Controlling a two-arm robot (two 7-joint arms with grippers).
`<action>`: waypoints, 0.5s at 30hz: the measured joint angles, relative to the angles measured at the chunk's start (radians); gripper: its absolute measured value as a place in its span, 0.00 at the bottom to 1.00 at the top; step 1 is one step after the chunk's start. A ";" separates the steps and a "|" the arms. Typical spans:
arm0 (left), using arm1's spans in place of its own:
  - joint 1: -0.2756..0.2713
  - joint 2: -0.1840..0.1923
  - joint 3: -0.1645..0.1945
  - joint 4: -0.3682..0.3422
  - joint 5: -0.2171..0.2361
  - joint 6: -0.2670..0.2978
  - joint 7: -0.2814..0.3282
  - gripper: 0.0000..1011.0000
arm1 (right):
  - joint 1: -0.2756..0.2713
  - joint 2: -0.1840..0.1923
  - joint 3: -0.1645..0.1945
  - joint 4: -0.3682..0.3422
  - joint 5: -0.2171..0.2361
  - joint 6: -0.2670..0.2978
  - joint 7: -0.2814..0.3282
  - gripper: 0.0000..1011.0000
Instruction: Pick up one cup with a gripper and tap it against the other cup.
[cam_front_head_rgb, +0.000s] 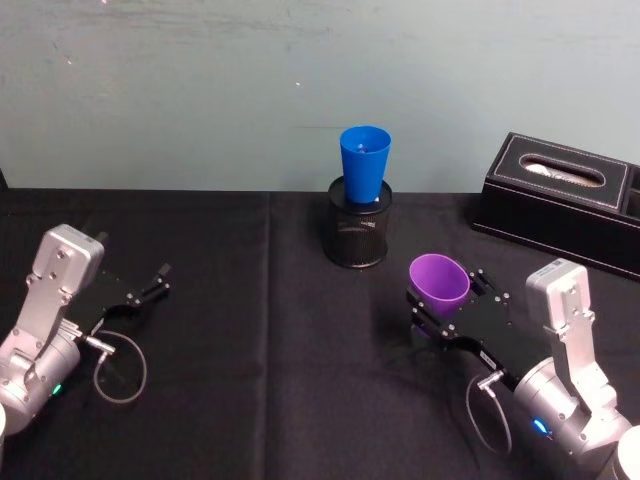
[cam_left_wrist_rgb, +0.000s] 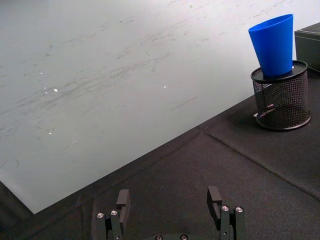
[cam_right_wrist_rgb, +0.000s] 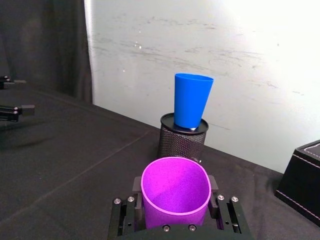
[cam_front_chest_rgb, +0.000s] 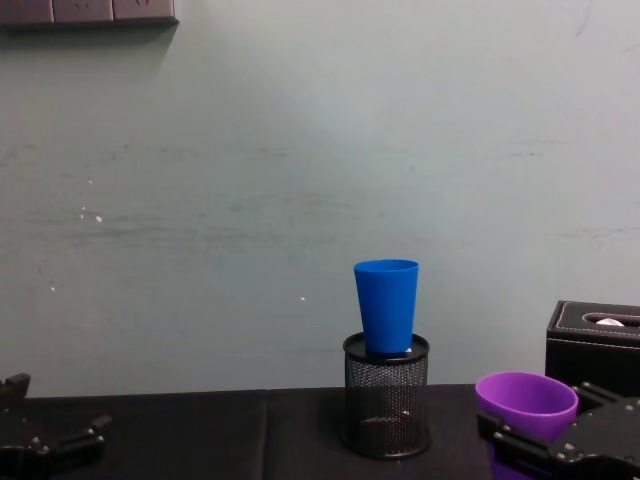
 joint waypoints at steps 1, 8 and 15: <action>0.000 0.000 0.000 0.000 0.000 0.000 0.000 1.00 | 0.000 -0.001 0.002 0.000 0.001 0.000 0.000 0.72; 0.000 0.000 0.000 0.000 0.000 0.000 0.000 1.00 | -0.007 -0.003 0.019 -0.019 0.008 -0.002 0.001 0.72; 0.000 0.000 0.000 0.000 0.000 0.000 0.000 1.00 | 0.018 -0.010 0.018 -0.003 0.019 -0.025 0.022 0.72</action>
